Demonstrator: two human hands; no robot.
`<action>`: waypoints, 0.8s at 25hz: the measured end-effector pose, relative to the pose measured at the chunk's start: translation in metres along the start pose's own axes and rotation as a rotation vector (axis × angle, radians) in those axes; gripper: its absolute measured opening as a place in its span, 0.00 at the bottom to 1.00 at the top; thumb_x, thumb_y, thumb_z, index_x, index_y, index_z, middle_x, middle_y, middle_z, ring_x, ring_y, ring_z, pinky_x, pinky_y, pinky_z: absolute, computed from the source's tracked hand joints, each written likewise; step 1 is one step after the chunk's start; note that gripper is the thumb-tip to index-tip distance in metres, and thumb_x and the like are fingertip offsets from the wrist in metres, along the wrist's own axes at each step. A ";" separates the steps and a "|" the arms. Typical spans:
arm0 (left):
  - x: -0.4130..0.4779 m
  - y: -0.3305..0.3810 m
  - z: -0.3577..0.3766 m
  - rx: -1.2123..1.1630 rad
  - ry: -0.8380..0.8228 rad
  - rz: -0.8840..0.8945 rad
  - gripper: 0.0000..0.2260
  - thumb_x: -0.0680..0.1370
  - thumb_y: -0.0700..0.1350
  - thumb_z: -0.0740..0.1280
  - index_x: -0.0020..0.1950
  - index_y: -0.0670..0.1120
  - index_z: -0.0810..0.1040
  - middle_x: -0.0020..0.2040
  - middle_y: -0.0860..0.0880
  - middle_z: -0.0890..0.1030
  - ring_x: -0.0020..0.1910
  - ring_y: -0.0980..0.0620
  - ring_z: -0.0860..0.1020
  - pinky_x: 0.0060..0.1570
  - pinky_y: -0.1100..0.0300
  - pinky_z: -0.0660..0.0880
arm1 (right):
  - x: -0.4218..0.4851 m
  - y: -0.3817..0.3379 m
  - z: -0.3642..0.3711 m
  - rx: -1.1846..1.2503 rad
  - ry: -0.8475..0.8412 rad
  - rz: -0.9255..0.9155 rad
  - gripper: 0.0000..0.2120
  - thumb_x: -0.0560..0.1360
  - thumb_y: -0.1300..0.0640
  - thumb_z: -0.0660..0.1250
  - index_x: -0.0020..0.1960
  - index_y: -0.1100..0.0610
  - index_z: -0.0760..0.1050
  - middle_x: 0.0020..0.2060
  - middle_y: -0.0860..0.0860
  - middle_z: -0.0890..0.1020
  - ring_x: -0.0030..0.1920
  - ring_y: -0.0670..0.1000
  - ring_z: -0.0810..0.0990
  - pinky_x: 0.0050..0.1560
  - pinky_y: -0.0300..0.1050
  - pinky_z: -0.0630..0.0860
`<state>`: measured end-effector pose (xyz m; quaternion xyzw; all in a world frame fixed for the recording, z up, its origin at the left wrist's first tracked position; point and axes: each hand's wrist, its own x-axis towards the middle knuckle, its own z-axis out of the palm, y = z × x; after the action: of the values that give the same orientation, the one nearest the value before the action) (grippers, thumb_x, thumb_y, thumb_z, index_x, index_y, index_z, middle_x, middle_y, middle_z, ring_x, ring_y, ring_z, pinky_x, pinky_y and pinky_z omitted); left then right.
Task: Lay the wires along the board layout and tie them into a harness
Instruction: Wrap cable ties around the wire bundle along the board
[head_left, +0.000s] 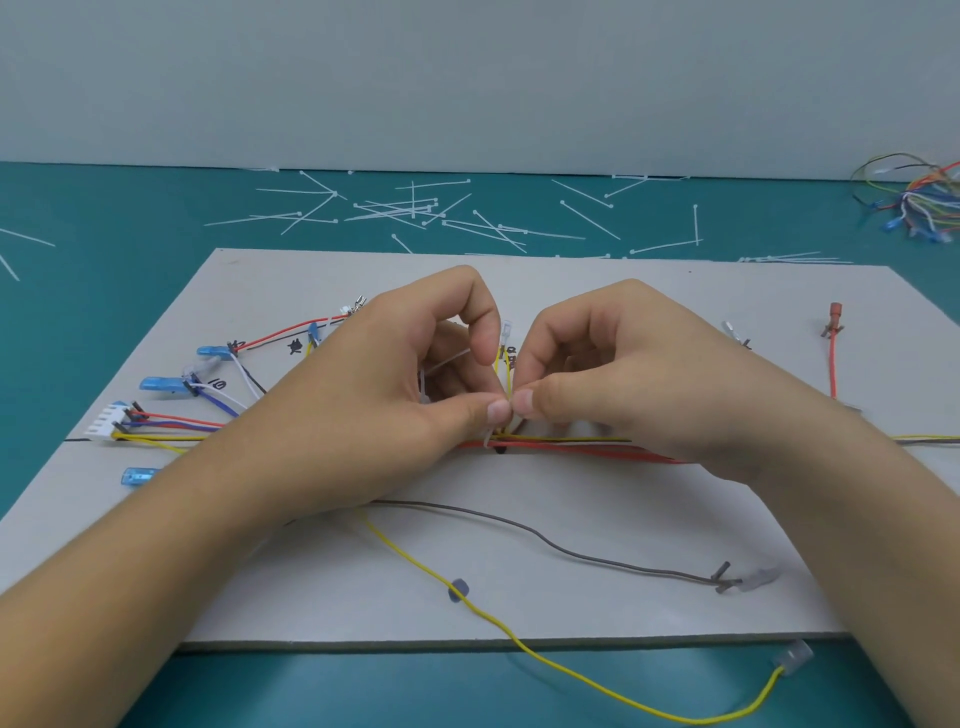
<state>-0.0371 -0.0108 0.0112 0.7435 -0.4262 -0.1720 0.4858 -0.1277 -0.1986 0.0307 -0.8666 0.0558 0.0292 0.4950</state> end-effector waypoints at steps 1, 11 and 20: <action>0.000 0.000 0.000 -0.007 0.002 -0.006 0.14 0.76 0.38 0.75 0.48 0.50 0.71 0.41 0.45 0.85 0.39 0.42 0.81 0.41 0.48 0.81 | 0.000 0.000 0.000 0.005 -0.002 0.007 0.04 0.73 0.62 0.74 0.40 0.56 0.83 0.31 0.54 0.83 0.29 0.46 0.75 0.31 0.38 0.70; 0.002 0.003 0.001 -0.045 0.023 -0.007 0.13 0.73 0.41 0.75 0.48 0.50 0.71 0.44 0.47 0.86 0.38 0.42 0.81 0.39 0.46 0.78 | 0.000 -0.002 0.005 0.018 0.025 -0.006 0.07 0.73 0.65 0.71 0.38 0.56 0.83 0.28 0.49 0.81 0.28 0.44 0.75 0.29 0.35 0.70; 0.003 0.002 0.002 -0.067 0.009 -0.012 0.13 0.71 0.39 0.74 0.47 0.49 0.71 0.42 0.47 0.86 0.36 0.45 0.79 0.34 0.49 0.75 | 0.001 -0.001 0.005 -0.014 0.084 -0.035 0.07 0.73 0.64 0.70 0.38 0.55 0.82 0.28 0.48 0.79 0.29 0.46 0.72 0.28 0.40 0.68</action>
<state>-0.0381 -0.0145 0.0125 0.7301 -0.4136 -0.1859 0.5112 -0.1267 -0.1941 0.0287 -0.8713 0.0613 -0.0154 0.4867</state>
